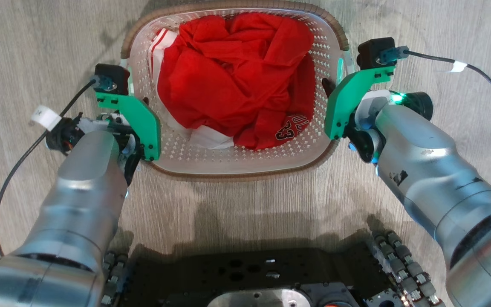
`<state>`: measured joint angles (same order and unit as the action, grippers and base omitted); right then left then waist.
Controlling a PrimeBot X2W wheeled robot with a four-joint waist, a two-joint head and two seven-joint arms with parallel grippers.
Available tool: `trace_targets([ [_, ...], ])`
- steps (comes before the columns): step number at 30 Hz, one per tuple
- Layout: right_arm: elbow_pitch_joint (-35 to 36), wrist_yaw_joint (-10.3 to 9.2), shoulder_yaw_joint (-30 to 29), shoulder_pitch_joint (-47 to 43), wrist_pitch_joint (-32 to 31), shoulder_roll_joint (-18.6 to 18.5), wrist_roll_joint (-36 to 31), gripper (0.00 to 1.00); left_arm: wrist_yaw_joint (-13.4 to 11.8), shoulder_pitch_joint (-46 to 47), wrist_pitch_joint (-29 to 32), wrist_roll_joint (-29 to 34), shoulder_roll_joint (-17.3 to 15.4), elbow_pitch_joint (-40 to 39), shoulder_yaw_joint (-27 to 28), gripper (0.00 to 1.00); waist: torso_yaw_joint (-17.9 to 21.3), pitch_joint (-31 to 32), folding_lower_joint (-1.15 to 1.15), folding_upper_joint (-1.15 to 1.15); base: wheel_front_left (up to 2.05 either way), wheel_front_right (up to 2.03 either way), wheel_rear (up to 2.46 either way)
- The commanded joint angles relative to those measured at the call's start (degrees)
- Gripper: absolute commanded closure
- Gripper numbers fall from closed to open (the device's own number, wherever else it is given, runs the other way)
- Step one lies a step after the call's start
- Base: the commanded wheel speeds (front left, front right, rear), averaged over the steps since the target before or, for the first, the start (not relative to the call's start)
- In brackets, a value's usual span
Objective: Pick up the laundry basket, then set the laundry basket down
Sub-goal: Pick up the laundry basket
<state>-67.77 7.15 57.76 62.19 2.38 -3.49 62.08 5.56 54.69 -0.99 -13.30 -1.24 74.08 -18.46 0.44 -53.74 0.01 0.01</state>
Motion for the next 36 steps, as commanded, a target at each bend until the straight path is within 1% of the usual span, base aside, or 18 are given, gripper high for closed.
trace_targets([
  [1, 0.11, 0.34, 1.02, -1.97, 0.96, 0.61, 0.20, 1.00, 0.25, -1.57, 0.13, 0.44, -1.69, -0.12, -0.69, 1.00, 0.01, 0.03, -0.01, -0.01, 0.00, 0.00, 0.00],
  [11, -0.90, 0.34, 3.06, -1.72, 1.13, 0.61, 1.86, 1.00, 1.40, -2.17, 2.02, -1.98, -1.65, -0.12, -3.99, 1.00, 0.24, 1.35, -0.01, -0.01, 0.00, 0.00, 0.00],
  [18, -1.83, 0.34, 4.86, -2.49, -1.35, 0.61, 2.73, 1.00, 1.75, -3.45, 3.83, -3.76, -1.65, -0.12, -6.16, 1.00, 0.64, 4.35, -0.01, -0.01, 0.00, 0.00, 0.00],
  [22, -2.01, 0.34, 6.25, -4.18, -4.07, 0.61, 3.25, 1.00, 1.86, -5.57, 5.33, -4.77, -1.65, -0.12, -7.55, 1.00, 1.01, 8.35, -0.01, -0.01, 0.00, 0.00, 0.00],
  [26, -1.70, 0.34, 6.91, -6.00, -6.79, 0.61, 4.65, 1.00, 1.90, -7.96, 7.62, -6.29, -1.65, -0.30, -10.32, 1.00, 1.41, 12.81, -0.01, -0.01, 0.00, 0.00, 0.00],
  [29, -1.78, 0.34, 7.41, -7.50, -8.20, 0.61, 5.51, 1.00, 1.91, -9.82, 9.26, -7.68, -1.65, -0.54, -12.47, 1.00, 1.54, 16.59, -0.01, -0.01, 0.00, 0.00, 0.00],
  [30, -1.78, 0.34, 7.41, -7.50, -8.20, 0.61, 5.51, 1.00, 1.91, -9.82, 9.26, -7.68, -1.65, -0.54, -12.47, 1.00, 1.54, 16.59, -0.01, -0.01, 0.00, 0.00, 0.00],
  [36, -1.30, 0.34, 8.49, -10.89, -10.96, 0.61, 7.27, 1.00, 1.91, -13.70, 12.62, -10.74, -1.65, -0.50, -15.45, 1.00, 1.95, 24.29, -0.01, -0.01, 0.00, 0.00, 0.00],
])
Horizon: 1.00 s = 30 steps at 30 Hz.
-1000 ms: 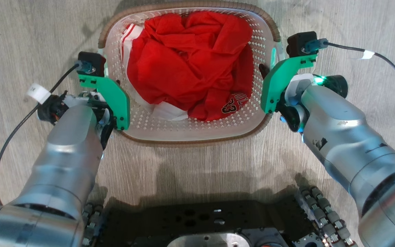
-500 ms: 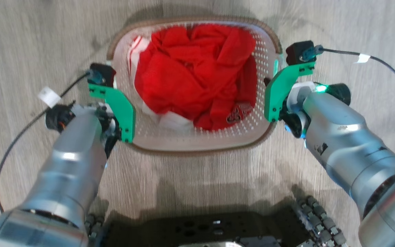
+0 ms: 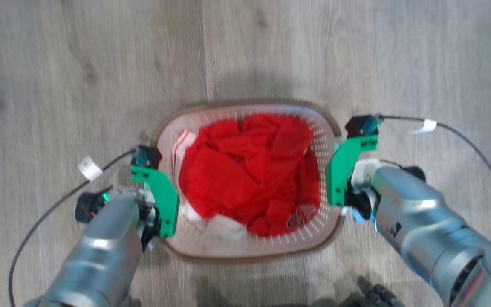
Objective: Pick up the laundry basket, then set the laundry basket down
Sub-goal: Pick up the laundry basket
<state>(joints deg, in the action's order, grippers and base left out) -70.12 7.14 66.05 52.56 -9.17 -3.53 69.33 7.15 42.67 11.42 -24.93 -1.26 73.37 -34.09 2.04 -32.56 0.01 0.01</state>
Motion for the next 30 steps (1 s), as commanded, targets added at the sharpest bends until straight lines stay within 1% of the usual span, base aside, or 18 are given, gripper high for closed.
trace_targets([
  [1, 1.08, 0.35, 0.45, -1.86, 0.08, 0.66, 0.26, 1.00, 0.33, -2.31, 0.62, 0.38, -1.62, 0.21, -0.22, 1.00, 0.45, 4.43, -0.01, -0.01, 0.00, 0.00, 0.00],
  [11, 3.65, 0.35, 3.46, -8.46, -6.70, 0.66, 2.66, 1.00, 0.34, -8.92, 5.14, -4.44, -1.62, -1.07, -5.23, 1.00, 1.50, 17.74, -0.01, -0.01, 0.00, 0.00, 0.00],
  [15, 4.03, 0.35, 4.19, -9.75, -10.00, 0.66, 3.69, 1.00, 0.34, -10.60, 8.29, -6.51, -1.62, -2.46, -8.13, 1.00, 1.23, 22.05, -0.01, -0.01, 0.00, 0.00, 0.00],
  [21, 4.64, 0.35, 4.98, -10.17, -14.42, 0.66, 4.74, 1.00, 0.34, -11.79, 11.98, -10.84, -1.93, -4.85, -11.33, 1.00, 0.48, 27.14, -0.01, -0.01, 0.00, 0.00, 0.00],
  [26, 4.69, 0.35, 5.33, -9.60, -15.71, 0.63, 5.09, 1.00, 0.34, -12.41, 14.97, -14.32, -2.54, -6.44, -14.13, 1.00, -0.20, 30.31, -0.01, -0.01, 0.00, 0.00, 0.00],
  [30, 4.87, 0.35, 5.60, -9.31, -16.35, 0.63, 5.25, 1.00, 0.34, -12.56, 16.14, -17.08, -3.10, -6.65, -15.27, 1.00, -0.44, 32.08, -0.01, -0.01, 0.00, 0.00, 0.00],
])
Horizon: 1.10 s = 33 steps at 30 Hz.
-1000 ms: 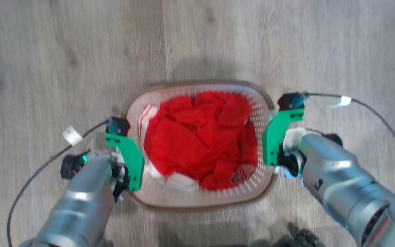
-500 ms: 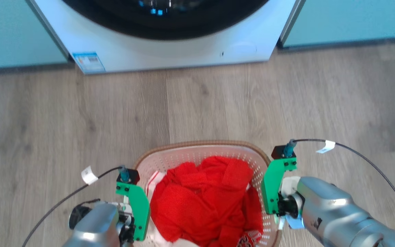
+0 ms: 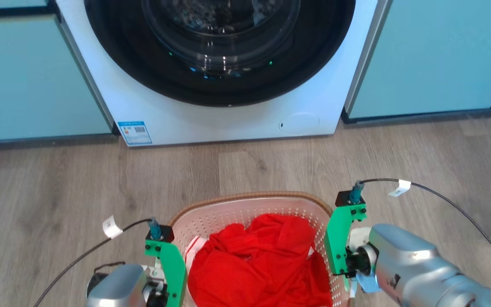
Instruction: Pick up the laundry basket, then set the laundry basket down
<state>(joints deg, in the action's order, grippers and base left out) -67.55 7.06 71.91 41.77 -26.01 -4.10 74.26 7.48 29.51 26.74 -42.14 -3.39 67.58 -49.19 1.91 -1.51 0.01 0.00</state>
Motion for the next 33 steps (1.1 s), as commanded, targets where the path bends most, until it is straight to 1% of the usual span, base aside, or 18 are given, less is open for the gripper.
trace_targets([
  [1, 2.36, 0.43, -0.15, 1.56, 0.31, 1.20, 0.14, 1.00, 0.01, 0.59, 1.13, -0.32, -1.13, -0.82, -0.58, 1.00, -0.30, 1.39, -0.01, 0.00, 0.00, 0.00, 0.00],
  [5, 2.41, 0.43, 0.39, 1.51, -0.45, 1.21, -1.07, 1.00, 0.01, 0.36, 1.75, -1.75, -1.50, -0.36, -2.12, 1.00, -0.38, 2.94, -0.01, 0.00, 0.00, 0.00, 0.00],
  [13, 2.78, 0.43, 0.48, 0.55, 0.13, 1.22, 0.42, 1.00, 0.01, 0.70, 2.77, -3.68, -1.35, 0.00, -5.15, 1.00, -1.17, 5.01, -0.01, 0.00, 0.00, 0.00, 0.00],
  [33, 2.72, 0.43, 0.96, 0.59, 0.47, 1.22, 1.04, 1.00, 0.01, 2.08, 2.12, -8.00, -1.59, 1.36, -9.30, 1.00, -0.93, 5.57, -0.01, 0.00, 0.00, 0.00, 0.00],
])
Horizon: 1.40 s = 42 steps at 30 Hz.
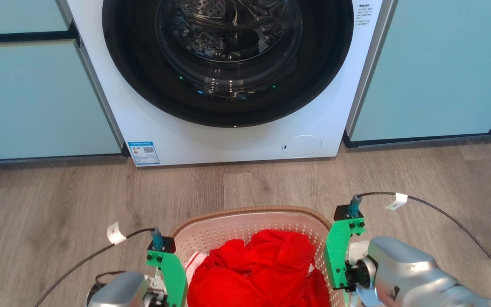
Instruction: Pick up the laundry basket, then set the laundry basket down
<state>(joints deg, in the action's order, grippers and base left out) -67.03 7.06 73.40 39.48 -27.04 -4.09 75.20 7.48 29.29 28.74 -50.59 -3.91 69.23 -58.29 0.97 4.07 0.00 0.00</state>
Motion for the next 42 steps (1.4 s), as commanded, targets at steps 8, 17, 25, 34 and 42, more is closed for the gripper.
trace_targets([
  [8, 1.83, 0.43, -0.42, 2.96, 1.69, 1.21, 0.35, 1.00, 0.01, 2.53, -0.11, -0.88, -1.07, -0.01, -1.69, 1.00, 0.03, 0.15, 0.00, 0.00, 0.00, 0.00, 0.00],
  [17, 1.46, 0.43, -0.32, 2.76, 1.59, 1.21, 0.55, 1.00, 0.01, 2.71, -0.49, -2.33, -1.13, 0.39, -3.07, 1.00, -0.18, 0.41, 0.00, 0.00, 0.00, 0.00, 0.00],
  [25, 1.47, 0.43, -0.27, 2.91, 1.62, 1.21, 0.70, 1.00, 0.01, 3.00, -0.66, -3.31, -1.18, 0.61, -4.12, 1.00, -0.27, 0.44, 0.00, 0.00, 0.00, 0.00, 0.00],
  [34, 1.41, 0.43, -0.21, 2.86, 1.56, 1.21, 0.83, 1.00, 0.01, 3.37, -1.02, -4.39, -1.11, 0.92, -5.39, 1.00, -0.29, 0.56, 0.00, 0.00, 0.00, 0.00, 0.00],
  [42, 0.92, 0.43, -0.18, 2.92, 1.60, 1.21, 0.87, 1.00, 0.01, 3.61, -1.19, -5.37, -1.24, 1.12, -6.42, 1.00, -0.38, 0.63, 0.00, 0.00, 0.00, 0.00, 0.00],
])
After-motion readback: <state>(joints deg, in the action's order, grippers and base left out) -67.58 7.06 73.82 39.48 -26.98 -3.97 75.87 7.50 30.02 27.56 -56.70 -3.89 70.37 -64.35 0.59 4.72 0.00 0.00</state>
